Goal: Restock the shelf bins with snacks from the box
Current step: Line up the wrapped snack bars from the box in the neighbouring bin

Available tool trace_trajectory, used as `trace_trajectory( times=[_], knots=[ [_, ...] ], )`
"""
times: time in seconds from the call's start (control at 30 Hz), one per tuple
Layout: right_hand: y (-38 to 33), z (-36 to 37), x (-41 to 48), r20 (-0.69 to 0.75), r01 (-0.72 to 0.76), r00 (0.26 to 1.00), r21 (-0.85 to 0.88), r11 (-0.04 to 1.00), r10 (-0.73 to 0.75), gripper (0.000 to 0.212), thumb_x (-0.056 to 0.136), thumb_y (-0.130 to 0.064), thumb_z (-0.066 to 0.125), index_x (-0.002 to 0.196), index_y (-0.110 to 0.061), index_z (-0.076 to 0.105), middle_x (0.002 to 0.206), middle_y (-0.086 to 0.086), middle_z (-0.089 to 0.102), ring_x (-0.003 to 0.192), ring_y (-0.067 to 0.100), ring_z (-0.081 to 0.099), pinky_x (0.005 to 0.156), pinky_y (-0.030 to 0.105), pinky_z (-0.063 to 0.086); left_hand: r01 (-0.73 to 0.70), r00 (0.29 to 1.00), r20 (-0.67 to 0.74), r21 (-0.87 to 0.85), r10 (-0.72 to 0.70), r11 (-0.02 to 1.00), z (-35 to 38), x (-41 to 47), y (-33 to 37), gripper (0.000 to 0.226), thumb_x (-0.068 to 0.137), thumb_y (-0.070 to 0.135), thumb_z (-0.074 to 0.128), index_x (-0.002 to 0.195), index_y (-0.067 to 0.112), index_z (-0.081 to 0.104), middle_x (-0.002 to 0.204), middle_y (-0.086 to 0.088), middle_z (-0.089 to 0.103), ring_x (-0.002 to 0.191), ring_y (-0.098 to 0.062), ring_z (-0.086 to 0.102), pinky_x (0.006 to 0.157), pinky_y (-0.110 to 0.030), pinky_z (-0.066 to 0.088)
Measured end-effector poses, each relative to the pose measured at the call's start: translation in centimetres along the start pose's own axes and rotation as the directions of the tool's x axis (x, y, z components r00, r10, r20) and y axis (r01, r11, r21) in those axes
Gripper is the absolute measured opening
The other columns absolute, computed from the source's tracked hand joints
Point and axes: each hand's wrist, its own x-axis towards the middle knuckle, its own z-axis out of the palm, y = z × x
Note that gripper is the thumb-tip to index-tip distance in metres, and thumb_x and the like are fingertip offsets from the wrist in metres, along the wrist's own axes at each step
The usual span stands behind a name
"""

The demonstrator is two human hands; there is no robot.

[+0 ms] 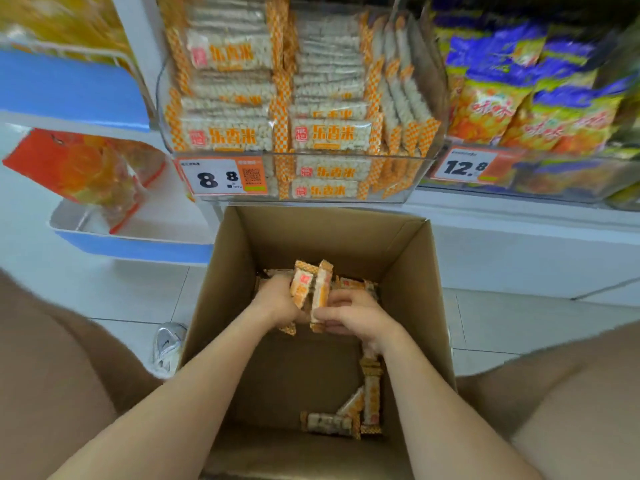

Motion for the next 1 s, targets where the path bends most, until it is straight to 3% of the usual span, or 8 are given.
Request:
trace_trajectory(
  times=[0.17,0.37,0.5,0.57,0.67,0.77,0.9,1.0],
  knots=[
    [-5.8,-0.7,-4.2,0.022,0.262,0.964,-0.225,0.938,-0.264,0.045,0.078,-0.032,0.092,0.119,-0.025,0.075,0.111,-0.004,0.078,0.101,0.009,0.075,0.088,0.038,0.065,-0.117,0.985,0.114,-0.085,0.126,0.99,-5.3,-4.5,4.2,0.033,0.079,0.023,0.085,0.11,0.029,0.074,0.102,0.007,0.077,0.101,-0.011,0.072,0.098,-0.038,0.058],
    [-11.1,0.5,-8.6,0.008,0.539,0.794,-0.471,0.698,-0.607,0.039,0.082,-0.039,0.087,0.119,-0.038,0.076,0.109,-0.021,0.077,0.105,-0.002,0.07,0.095,0.035,0.059,-0.292,0.94,-0.218,-0.114,0.263,0.95,-8.7,-9.5,7.8,0.047,0.078,0.059,0.08,0.116,0.038,0.064,0.103,0.014,0.074,0.098,-0.007,0.07,0.086,-0.04,0.061],
    [-15.5,2.4,-11.5,0.003,0.667,0.625,-0.52,0.533,-0.78,0.044,0.098,-0.041,0.071,0.141,-0.039,0.062,0.13,-0.032,0.063,0.12,-0.017,0.054,0.1,0.007,0.041,-0.474,0.835,-0.473,-0.356,0.282,0.806,-12.1,-12.9,10.3,0.021,0.093,0.031,0.079,0.11,0.026,0.069,0.095,0.004,0.078,0.086,-0.019,0.077,0.074,-0.039,0.065],
    [-17.7,2.7,-12.3,-0.029,0.705,0.595,-0.462,0.538,-0.804,0.048,0.103,-0.041,0.063,0.15,-0.036,0.052,0.14,-0.029,0.056,0.127,-0.016,0.049,0.103,0.008,0.038,-0.529,0.829,-0.465,-0.471,0.311,0.706,-13.9,-14.5,11.7,0.021,0.093,0.024,0.079,0.111,0.022,0.068,0.098,-0.002,0.078,0.09,-0.023,0.078,0.079,-0.042,0.065],
    [-20.6,3.0,-13.2,0.006,0.735,0.572,-0.448,0.509,-0.82,0.047,0.106,-0.038,0.059,0.152,-0.033,0.049,0.144,-0.021,0.057,0.13,-0.009,0.051,0.103,0.012,0.041,-0.603,0.791,-0.491,-0.528,0.364,0.598,-16.1,-15.9,12.9,0.038,0.092,0.02,0.08,0.114,0.04,0.057,0.107,-0.001,0.079,0.098,-0.021,0.077,0.081,-0.034,0.064],
    [-23.7,3.0,-14.0,0.086,0.696,0.532,-0.611,0.377,-0.842,0.049,0.108,-0.037,0.054,0.156,-0.031,0.043,0.153,-0.013,0.052,0.139,0.004,0.047,0.112,0.026,0.04,-0.649,0.679,-0.639,-0.294,0.361,0.701,-18.1,-15.4,12.7,0.054,0.088,0.038,0.083,0.132,0.035,0.051,0.113,0.006,0.076,0.101,-0.01,0.074,0.085,-0.032,0.063],
    [-27.6,2.2,-12.6,0.144,0.485,0.413,-0.87,0.083,-0.899,0.049,0.109,-0.033,0.05,0.157,-0.03,0.038,0.151,-0.002,0.051,0.139,0.023,0.042,0.117,0.047,0.035,-0.587,0.397,-0.762,0.216,0.511,0.78,-20.2,-13.2,11.5,0.061,0.096,0.046,0.071,0.147,0.027,0.043,0.137,0.007,0.052,0.118,-0.012,0.057,0.095,-0.038,0.052],
    [-29.0,1.7,-10.5,0.208,0.315,0.352,-0.944,-0.094,-0.913,0.05,0.11,-0.033,0.05,0.158,-0.026,0.037,0.145,0.001,0.054,0.131,0.028,0.042,0.109,0.047,0.038,-0.529,0.345,-0.699,0.406,0.626,0.745,-21.0,-11.6,11.8,0.053,0.105,0.034,0.06,0.154,0.025,0.042,0.146,0.003,0.045,0.126,-0.013,0.05,0.102,-0.031,0.043]
  ],
)
